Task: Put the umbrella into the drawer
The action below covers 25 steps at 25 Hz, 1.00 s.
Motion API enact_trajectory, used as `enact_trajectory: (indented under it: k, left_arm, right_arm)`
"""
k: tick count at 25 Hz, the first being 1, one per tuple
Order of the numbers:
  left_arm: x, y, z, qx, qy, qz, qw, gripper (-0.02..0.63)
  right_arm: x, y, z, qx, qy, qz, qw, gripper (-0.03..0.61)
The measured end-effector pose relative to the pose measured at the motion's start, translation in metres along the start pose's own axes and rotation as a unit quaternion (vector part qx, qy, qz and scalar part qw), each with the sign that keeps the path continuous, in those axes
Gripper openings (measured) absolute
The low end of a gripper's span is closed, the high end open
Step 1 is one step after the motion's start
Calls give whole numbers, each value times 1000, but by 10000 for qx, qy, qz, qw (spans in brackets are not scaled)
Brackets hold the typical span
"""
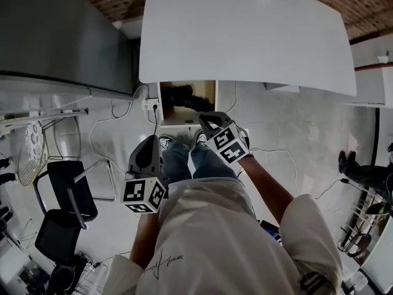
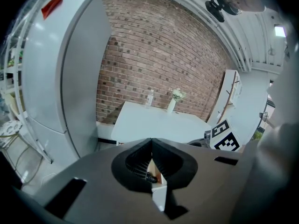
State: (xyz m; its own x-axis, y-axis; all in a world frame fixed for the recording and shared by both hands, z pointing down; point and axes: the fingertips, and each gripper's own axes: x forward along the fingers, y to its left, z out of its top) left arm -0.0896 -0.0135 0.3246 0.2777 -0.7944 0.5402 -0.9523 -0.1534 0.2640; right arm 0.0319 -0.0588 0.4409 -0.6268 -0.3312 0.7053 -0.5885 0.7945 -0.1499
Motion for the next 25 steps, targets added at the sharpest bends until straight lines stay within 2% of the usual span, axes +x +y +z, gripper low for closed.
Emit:
enact_trajectory:
  k: [5, 13, 25]
  left_arm:
    - [-5, -16, 5, 81, -100, -111, 9999, 15]
    - [-15, -31, 17, 102, -298, -254, 9992, 15]
    - [-33, -28, 36, 73, -672, -173, 9976, 15]
  right_arm:
    - [-23, 0, 9, 151, -202, -58, 9997, 17]
    - [-59, -1, 28, 123, -494, -190, 9985, 17]
    - [-101, 9, 59, 165, -1050, -264, 9940, 17]
